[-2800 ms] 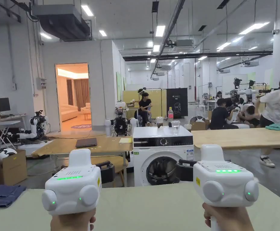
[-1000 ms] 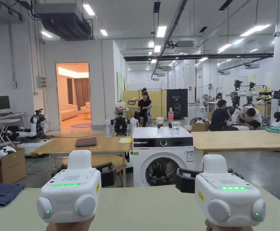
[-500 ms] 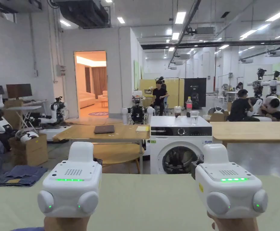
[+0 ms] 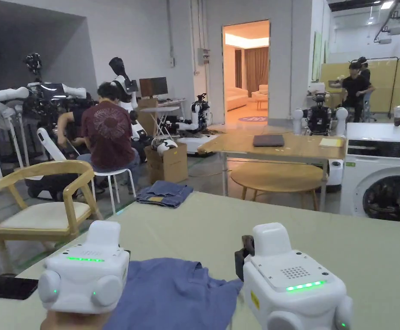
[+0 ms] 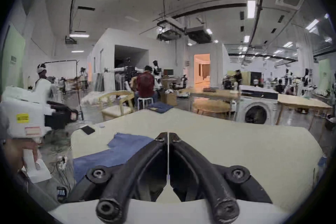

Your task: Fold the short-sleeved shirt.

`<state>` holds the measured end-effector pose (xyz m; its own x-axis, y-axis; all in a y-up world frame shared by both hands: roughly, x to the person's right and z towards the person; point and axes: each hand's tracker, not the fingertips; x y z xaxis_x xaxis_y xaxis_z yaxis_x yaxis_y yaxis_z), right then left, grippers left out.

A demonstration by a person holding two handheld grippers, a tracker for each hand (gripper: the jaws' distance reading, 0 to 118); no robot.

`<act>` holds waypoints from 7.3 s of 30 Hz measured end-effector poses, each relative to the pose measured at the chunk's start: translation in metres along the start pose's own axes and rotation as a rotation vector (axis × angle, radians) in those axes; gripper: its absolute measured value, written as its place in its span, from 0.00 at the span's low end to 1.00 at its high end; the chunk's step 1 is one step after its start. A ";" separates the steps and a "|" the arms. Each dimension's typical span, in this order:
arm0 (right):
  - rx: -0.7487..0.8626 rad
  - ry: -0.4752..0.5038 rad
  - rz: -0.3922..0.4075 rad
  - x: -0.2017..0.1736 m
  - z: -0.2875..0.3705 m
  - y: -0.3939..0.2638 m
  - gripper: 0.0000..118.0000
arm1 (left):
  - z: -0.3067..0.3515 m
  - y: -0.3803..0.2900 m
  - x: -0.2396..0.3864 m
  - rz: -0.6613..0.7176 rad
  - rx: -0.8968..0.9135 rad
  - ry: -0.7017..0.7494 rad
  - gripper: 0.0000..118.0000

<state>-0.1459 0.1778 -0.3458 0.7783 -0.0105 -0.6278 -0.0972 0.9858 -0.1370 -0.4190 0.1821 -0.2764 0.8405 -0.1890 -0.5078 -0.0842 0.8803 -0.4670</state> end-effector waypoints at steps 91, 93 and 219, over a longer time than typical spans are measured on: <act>-0.135 -0.531 -0.108 0.255 0.184 -0.083 0.01 | -0.180 -0.057 0.169 0.040 -0.352 -0.359 0.00; -0.158 -0.544 -0.102 0.265 0.185 -0.092 0.01 | -0.206 -0.059 0.182 0.050 -0.343 -0.352 0.23; 0.015 -0.476 -0.104 0.192 0.231 -0.096 0.00 | 0.088 -0.130 0.193 -0.055 0.070 -0.475 0.00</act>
<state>0.1559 0.1195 -0.2763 0.9811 -0.0348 -0.1905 0.0025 0.9859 -0.1676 -0.1989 0.0699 -0.2496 0.9955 -0.0301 -0.0893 -0.0109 0.9047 -0.4259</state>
